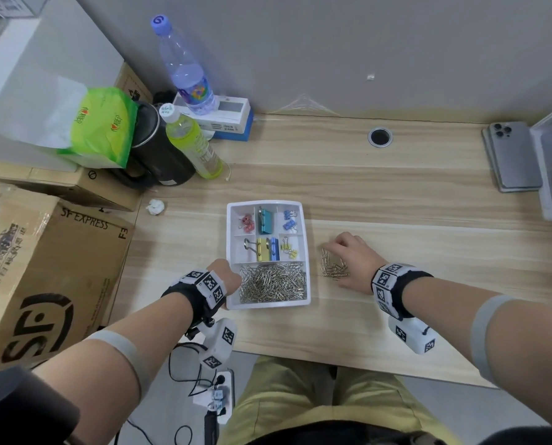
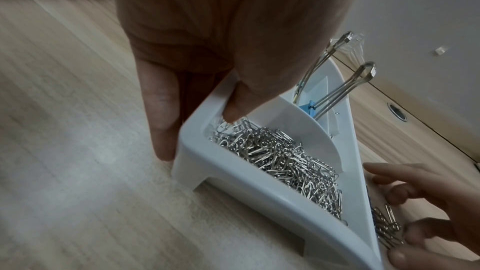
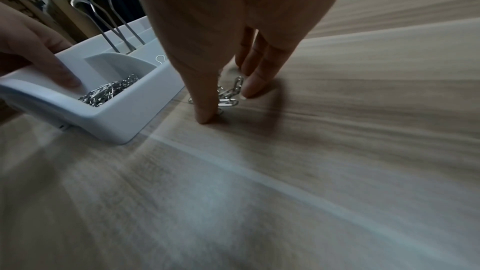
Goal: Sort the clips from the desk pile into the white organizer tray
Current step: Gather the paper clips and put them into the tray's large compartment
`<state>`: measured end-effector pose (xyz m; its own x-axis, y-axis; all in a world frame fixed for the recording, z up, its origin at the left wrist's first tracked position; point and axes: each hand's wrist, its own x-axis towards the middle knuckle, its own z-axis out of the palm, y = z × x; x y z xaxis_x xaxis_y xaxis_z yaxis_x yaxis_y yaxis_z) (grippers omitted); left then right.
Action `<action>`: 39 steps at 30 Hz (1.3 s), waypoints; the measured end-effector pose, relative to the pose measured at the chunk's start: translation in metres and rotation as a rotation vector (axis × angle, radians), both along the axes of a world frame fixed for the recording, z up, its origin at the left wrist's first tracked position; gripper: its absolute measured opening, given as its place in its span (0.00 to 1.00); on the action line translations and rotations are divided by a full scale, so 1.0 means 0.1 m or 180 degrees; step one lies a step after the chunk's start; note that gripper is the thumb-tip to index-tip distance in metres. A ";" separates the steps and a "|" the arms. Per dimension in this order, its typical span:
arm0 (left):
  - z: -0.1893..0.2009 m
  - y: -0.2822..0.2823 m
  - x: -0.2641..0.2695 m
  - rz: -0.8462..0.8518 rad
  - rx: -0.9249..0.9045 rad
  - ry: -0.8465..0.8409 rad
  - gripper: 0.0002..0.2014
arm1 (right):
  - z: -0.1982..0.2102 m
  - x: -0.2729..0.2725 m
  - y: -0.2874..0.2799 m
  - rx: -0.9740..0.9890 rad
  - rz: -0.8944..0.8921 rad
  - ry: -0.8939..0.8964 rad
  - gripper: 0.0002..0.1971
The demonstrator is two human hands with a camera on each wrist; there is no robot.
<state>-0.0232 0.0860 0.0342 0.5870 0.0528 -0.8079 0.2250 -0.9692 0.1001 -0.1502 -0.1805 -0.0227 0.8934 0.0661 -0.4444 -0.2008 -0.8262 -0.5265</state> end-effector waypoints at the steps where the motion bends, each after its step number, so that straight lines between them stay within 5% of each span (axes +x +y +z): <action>1: -0.01 0.01 0.00 0.0029 -0.0023 -0.0009 0.10 | -0.01 0.03 0.02 0.0020 0.0064 0.0018 0.42; 11: -0.04 0.02 0.00 0.0089 -0.0147 0.0008 0.03 | -0.05 0.11 0.08 0.0171 -0.0049 -0.0140 0.19; 23: -0.05 0.03 0.01 0.0012 -0.0055 0.0033 0.04 | -0.04 0.09 0.10 0.0142 -0.0144 -0.0227 0.08; 26: -0.06 0.03 0.01 -0.0105 0.0036 -0.0084 0.11 | -0.04 0.08 0.11 0.0119 -0.0142 -0.0274 0.05; 39: -0.05 -0.17 -0.05 0.0059 -0.0214 0.0114 0.02 | -0.04 0.12 0.17 -0.0009 -0.0173 -0.0163 0.03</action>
<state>-0.0286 0.0687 0.0292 0.5570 0.0082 -0.8305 0.2473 -0.9562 0.1565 -0.1387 -0.1640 -0.0272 0.9172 0.0156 -0.3982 -0.2184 -0.8162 -0.5349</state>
